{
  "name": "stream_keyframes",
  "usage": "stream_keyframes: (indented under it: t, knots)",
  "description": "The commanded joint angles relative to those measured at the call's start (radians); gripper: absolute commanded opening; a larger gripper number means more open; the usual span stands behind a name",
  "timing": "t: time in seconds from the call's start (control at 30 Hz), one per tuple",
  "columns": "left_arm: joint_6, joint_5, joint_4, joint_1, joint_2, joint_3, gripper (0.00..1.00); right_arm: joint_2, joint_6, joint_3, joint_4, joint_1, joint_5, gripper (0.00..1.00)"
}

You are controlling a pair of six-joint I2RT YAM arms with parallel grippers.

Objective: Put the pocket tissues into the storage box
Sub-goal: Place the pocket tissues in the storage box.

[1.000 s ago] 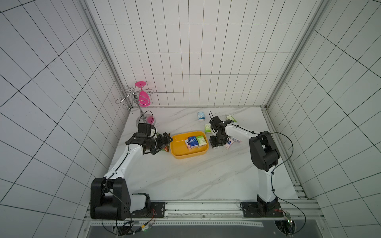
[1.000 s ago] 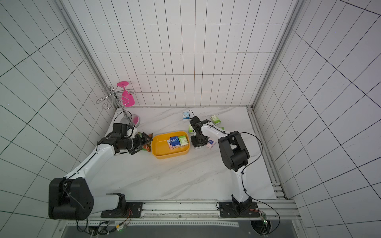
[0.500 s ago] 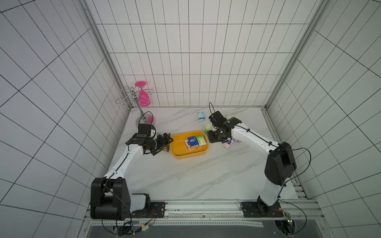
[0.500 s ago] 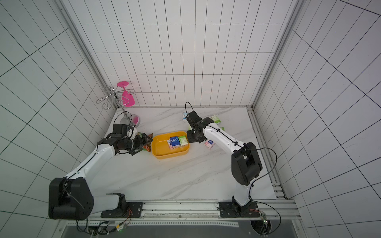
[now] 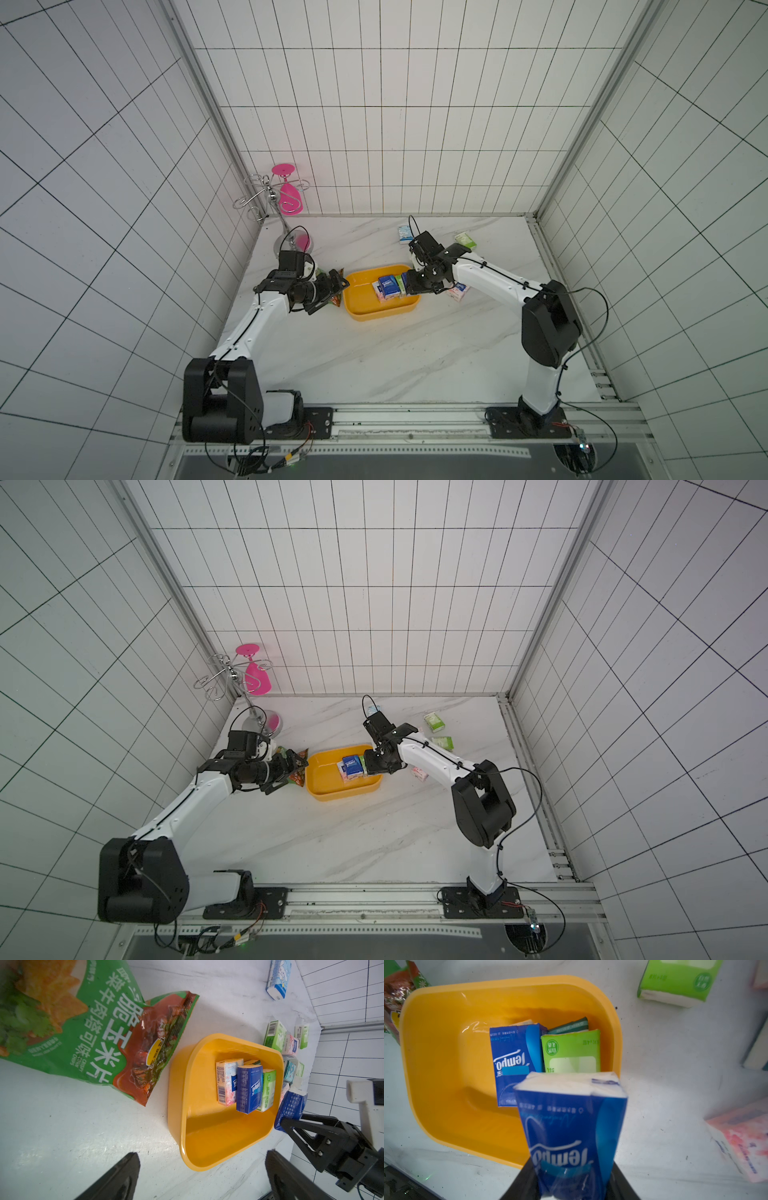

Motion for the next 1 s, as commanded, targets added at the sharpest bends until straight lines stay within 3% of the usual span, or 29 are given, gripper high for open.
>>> stream_keyframes:
  t: [0.0, 0.17, 0.43, 0.77, 0.97]
  knots:
    - [-0.004, 0.004, 0.029, 0.006, -0.011, -0.012, 0.97, 0.012, 0.012, 0.009, 0.000, 0.003, -0.023, 0.43]
    - [-0.004, 0.005, 0.029, 0.006, -0.013, -0.011, 0.98, 0.024, 0.021, 0.012, 0.019, 0.004, -0.015, 0.44]
    - [0.002, 0.000, 0.019, 0.006, -0.024, -0.011, 0.97, 0.003, 0.016, 0.015, 0.007, 0.007, -0.009, 0.63]
    - [0.004, 0.001, 0.026, 0.006, -0.022, -0.014, 0.97, -0.067, -0.034, 0.002, -0.064, 0.007, 0.042, 0.58]
    - [0.006, 0.001, 0.027, 0.006, -0.020, -0.014, 0.97, -0.058, -0.086, -0.002, -0.087, 0.007, -0.034, 0.53]
